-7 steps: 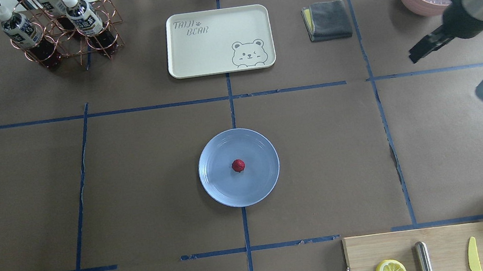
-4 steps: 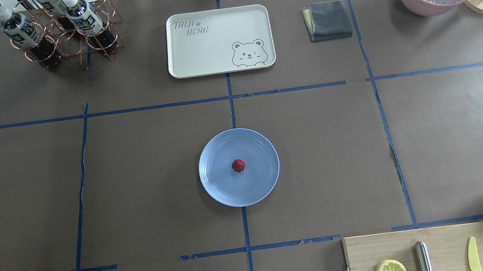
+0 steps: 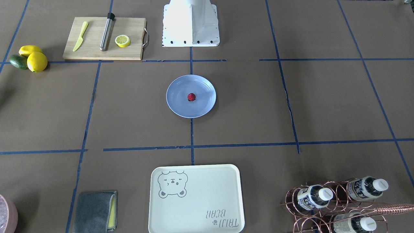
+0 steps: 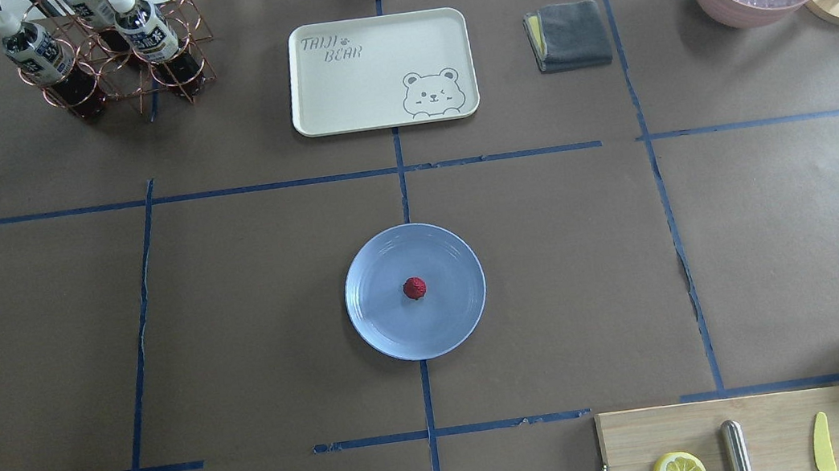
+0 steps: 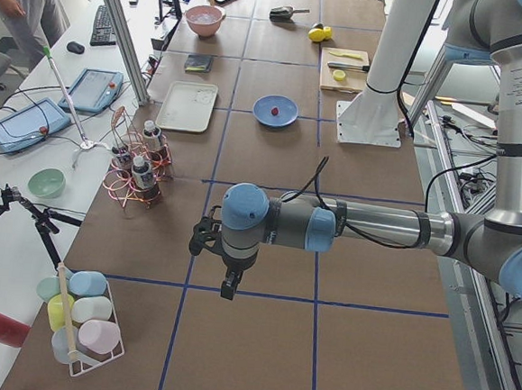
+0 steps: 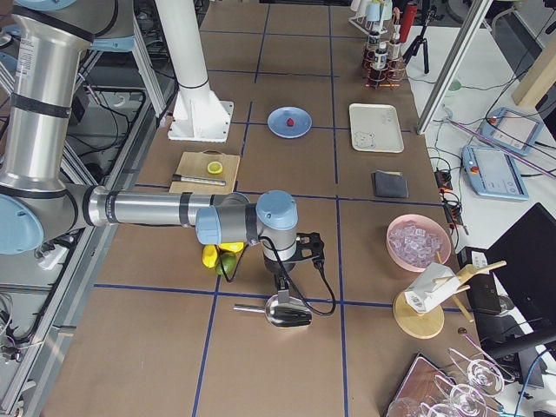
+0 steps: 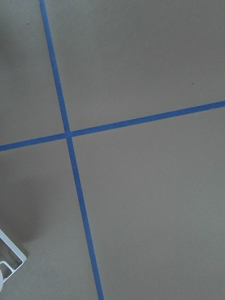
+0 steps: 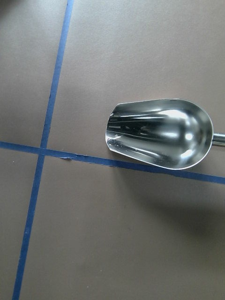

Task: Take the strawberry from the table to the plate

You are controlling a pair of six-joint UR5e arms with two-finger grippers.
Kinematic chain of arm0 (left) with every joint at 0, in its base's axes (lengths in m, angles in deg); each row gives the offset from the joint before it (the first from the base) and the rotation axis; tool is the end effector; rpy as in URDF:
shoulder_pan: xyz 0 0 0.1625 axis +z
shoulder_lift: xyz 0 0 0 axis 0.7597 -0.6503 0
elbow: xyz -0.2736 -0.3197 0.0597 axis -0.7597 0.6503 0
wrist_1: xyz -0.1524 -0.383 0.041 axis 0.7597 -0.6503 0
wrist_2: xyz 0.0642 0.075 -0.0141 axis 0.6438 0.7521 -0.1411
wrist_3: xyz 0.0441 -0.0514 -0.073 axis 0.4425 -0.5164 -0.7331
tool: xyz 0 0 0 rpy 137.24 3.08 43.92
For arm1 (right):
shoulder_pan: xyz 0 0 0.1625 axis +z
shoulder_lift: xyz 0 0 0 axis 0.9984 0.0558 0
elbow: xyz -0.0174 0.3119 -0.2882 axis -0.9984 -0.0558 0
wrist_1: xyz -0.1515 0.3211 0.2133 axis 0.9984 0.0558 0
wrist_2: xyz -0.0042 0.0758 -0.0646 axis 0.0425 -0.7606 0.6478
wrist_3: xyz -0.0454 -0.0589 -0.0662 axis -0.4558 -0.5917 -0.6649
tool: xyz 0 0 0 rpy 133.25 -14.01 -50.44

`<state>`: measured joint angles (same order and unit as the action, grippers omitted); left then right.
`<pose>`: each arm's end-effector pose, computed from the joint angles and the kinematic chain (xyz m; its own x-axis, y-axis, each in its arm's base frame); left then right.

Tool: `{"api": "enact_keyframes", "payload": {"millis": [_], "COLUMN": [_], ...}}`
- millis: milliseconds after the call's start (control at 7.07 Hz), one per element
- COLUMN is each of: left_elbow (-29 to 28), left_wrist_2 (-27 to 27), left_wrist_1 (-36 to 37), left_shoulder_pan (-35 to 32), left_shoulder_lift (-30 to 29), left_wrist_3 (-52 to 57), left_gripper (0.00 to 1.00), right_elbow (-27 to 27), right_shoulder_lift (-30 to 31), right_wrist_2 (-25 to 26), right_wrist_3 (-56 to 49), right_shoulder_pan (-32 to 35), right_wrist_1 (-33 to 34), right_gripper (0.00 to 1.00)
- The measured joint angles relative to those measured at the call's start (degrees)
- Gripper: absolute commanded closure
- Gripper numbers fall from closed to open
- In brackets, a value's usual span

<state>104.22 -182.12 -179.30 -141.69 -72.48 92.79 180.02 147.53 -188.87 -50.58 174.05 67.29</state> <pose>-0.0804 -0.4238 0.6271 0.7121 0.1987 -0.6733 -0.0888 0.9769 0.1944 0.0530 -0.3931 0.6448 0.7814 -0.1290 0.6105 0.0726 0.9905 0.1165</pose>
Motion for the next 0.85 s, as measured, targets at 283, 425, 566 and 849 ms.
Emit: {"api": "enact_keyframes", "payload": {"millis": [283, 425, 566, 849], "left_elbow": [0.0, 0.1, 0.1, 0.1], "left_wrist_2": [0.0, 0.0, 0.0, 0.0], "left_wrist_1": [0.0, 0.0, 0.0, -0.1], "left_shoulder_pan": [-0.1, -0.1, -0.1, -0.1], "left_shoulder_lift": [0.3, 0.4, 0.4, 0.4], "left_wrist_3": [0.1, 0.1, 0.1, 0.1], "left_gripper": [0.00, 0.00, 0.00, 0.00], "right_elbow": [-0.4, -0.4, -0.5, -0.5], "right_shoulder_lift": [0.3, 0.4, 0.7, 1.7], "right_wrist_2": [-1.5, -2.7, -3.1, -3.3], "right_wrist_3": [0.1, 0.0, -0.1, -0.2], "right_shoulder_pan": [0.1, 0.1, 0.1, 0.1], "right_wrist_1": [0.0, -0.1, -0.1, -0.1], "right_gripper": [0.00, 0.00, 0.00, 0.00]}}
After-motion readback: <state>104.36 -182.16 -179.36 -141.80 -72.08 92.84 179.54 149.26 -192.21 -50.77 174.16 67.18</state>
